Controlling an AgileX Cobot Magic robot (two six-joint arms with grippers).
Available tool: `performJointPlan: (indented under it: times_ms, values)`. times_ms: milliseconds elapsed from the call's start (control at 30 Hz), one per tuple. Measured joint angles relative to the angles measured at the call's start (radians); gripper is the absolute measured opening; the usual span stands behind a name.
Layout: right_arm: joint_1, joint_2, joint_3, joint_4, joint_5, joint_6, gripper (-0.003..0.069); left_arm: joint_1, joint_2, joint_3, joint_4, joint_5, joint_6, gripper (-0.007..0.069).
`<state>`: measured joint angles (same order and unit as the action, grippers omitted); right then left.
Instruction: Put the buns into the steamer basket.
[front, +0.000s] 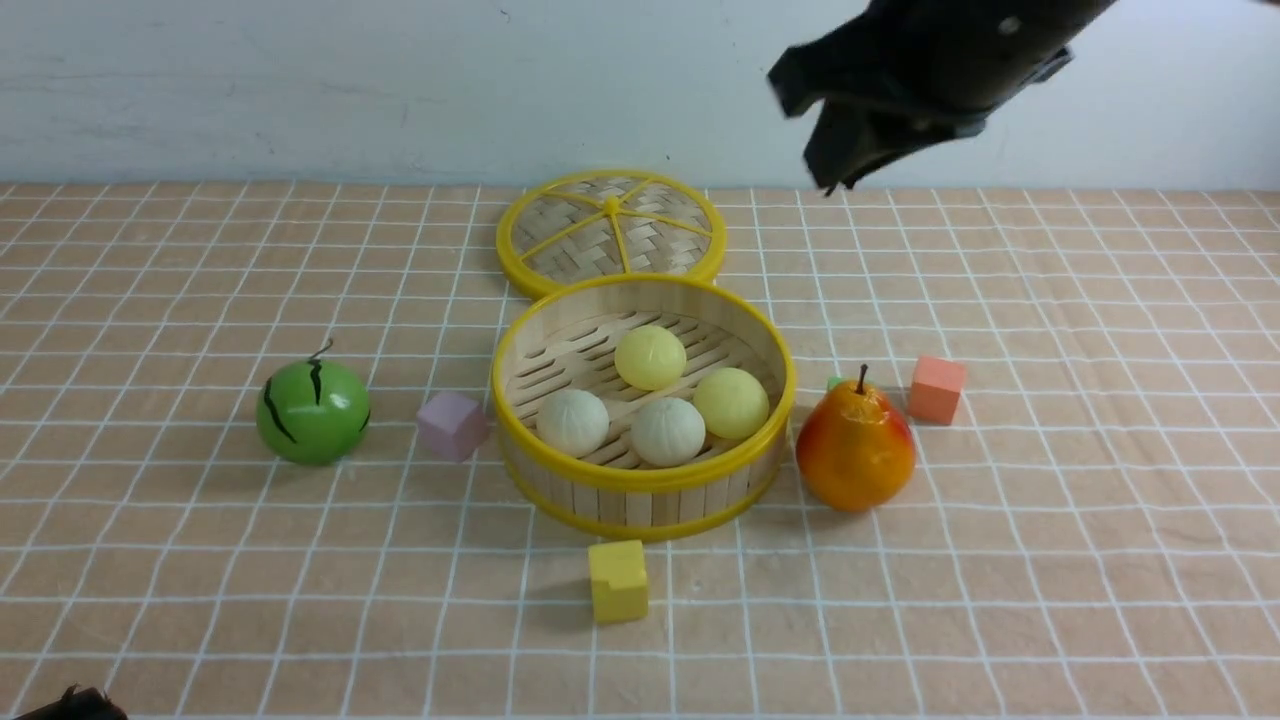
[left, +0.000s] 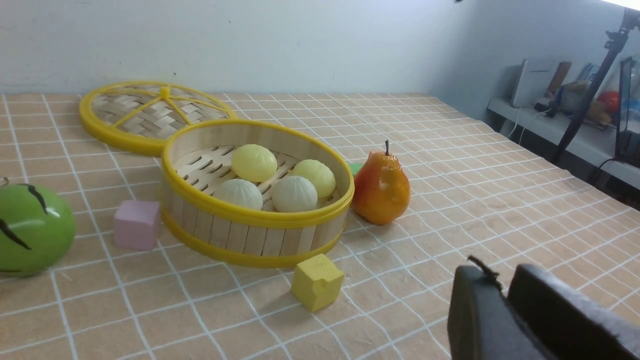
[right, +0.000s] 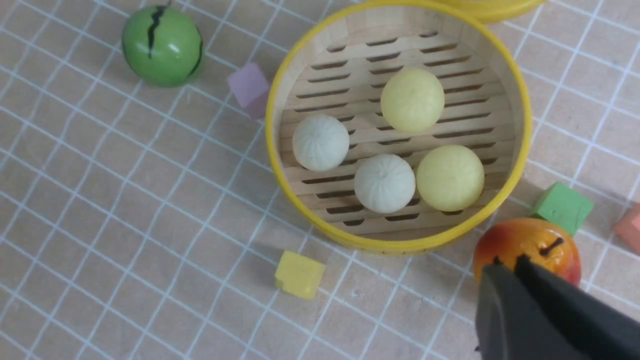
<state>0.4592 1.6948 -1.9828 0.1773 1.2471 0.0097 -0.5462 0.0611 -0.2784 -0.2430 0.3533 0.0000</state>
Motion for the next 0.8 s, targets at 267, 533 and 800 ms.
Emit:
performJointPlan:
  times_ms: [267,533,800]
  values:
    - [0.000,-0.301,0.259,-0.006,0.013,0.032,-0.0010,0.000,0.000,0.000,0.000,0.000,0.000,0.0088]
    - [0.000,-0.486,0.426,-0.007,0.018,0.032,-0.0010,0.000,0.000,0.000,0.000,0.000,0.000,0.0088]
    - [-0.013,-0.530,0.461,-0.052,0.016,0.024,-0.0004,0.000,0.000,0.000,0.000,0.000,0.000,0.0088]
